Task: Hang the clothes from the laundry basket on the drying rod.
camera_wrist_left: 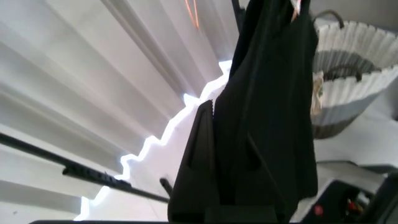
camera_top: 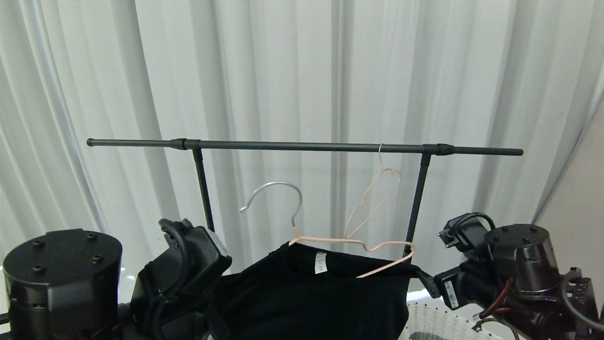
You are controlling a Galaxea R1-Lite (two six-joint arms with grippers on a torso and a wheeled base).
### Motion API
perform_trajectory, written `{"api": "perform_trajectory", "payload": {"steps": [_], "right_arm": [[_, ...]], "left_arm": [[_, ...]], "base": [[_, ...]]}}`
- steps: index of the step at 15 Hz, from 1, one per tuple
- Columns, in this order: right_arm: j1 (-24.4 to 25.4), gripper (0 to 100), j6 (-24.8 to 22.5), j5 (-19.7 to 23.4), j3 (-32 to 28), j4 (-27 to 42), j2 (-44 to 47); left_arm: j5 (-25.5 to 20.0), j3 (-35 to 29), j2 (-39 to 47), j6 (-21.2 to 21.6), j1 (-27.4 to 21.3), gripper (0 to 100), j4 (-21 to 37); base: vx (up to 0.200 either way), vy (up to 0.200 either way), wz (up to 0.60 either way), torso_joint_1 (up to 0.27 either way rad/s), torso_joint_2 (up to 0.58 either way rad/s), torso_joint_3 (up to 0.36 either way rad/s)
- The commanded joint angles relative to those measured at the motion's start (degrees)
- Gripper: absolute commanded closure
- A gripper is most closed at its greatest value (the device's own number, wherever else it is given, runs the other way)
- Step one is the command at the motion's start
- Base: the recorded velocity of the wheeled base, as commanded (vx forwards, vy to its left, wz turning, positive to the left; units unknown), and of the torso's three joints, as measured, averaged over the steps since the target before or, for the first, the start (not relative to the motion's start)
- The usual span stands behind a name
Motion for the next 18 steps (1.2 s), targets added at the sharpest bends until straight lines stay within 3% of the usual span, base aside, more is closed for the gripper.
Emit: {"api": "perform_trajectory", "payload": {"steps": [1,7,11,14,18], "right_arm": [[-1.5,0,-1.3,0.0,0.0,0.0,-4.1],[-1.7,0,-3.3,1.1,-0.1,0.0,-9.6],[-1.5,0,-6.6,7.7,0.5,0.2,-13.2],[-0.2,0,-10.1,11.7,2.3,0.1,-13.2],[5.4,0,-15.7,18.5,3.5,0.1,-13.3]], "left_arm": [[0.0,1.9,-0.9,0.0,0.0,100,0.0],[0.0,3.4,2.2,0.5,-0.1,100,0.1],[5.8,1.6,8.2,0.2,-1.8,100,0.1],[5.6,-1.0,8.8,-0.4,-1.8,100,0.0],[5.8,-1.1,8.7,-3.4,-1.6,100,0.0]], "base": [[0.000,0.000,0.00,0.000,0.00,0.000],[0.000,0.000,0.00,0.000,0.00,0.000],[0.000,0.000,0.00,0.000,0.00,0.000],[0.000,0.000,0.00,0.000,0.00,0.000],[0.000,0.000,0.00,0.000,0.00,0.000]]}}
